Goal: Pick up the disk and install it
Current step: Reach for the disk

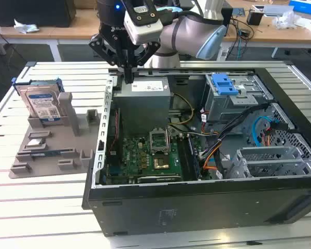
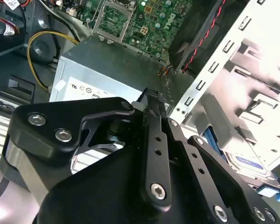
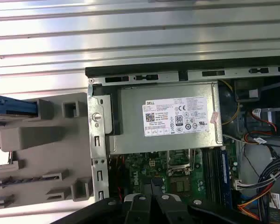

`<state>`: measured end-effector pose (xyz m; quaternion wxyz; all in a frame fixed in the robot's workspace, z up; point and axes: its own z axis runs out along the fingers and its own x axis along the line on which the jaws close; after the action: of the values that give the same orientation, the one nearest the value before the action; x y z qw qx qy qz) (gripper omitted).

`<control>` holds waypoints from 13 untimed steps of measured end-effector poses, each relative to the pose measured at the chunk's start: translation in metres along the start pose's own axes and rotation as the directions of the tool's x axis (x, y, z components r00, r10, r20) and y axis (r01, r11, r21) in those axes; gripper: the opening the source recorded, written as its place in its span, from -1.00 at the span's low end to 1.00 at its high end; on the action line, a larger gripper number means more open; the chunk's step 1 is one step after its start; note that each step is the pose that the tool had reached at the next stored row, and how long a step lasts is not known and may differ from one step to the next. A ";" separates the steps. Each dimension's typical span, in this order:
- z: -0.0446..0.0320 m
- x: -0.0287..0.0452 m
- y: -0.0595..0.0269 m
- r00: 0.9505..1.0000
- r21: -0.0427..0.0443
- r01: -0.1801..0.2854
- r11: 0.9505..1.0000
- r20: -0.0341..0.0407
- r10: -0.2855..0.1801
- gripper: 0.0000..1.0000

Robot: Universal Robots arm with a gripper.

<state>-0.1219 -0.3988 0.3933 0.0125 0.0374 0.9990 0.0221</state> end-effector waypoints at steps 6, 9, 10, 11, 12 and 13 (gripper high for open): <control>-0.0002 0.0082 -0.0006 1.000 0.000 0.000 1.000 0.000 0.000 -0.79; -0.0003 0.0121 -0.0009 1.000 0.000 0.000 1.000 0.000 0.000 -0.79; -0.0003 0.0131 -0.0010 1.000 0.000 0.000 1.000 0.000 0.000 -0.79; -0.0004 0.0138 -0.0010 1.000 0.000 0.000 1.000 0.000 0.000 -0.79; -0.0004 0.0144 -0.0011 1.000 0.000 0.000 1.000 0.000 0.000 -0.79; -0.0004 0.0158 -0.0012 1.000 0.000 0.000 1.000 0.000 0.000 -0.79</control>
<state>-0.1377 -0.3988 0.3933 0.0125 0.0374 0.9990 0.0221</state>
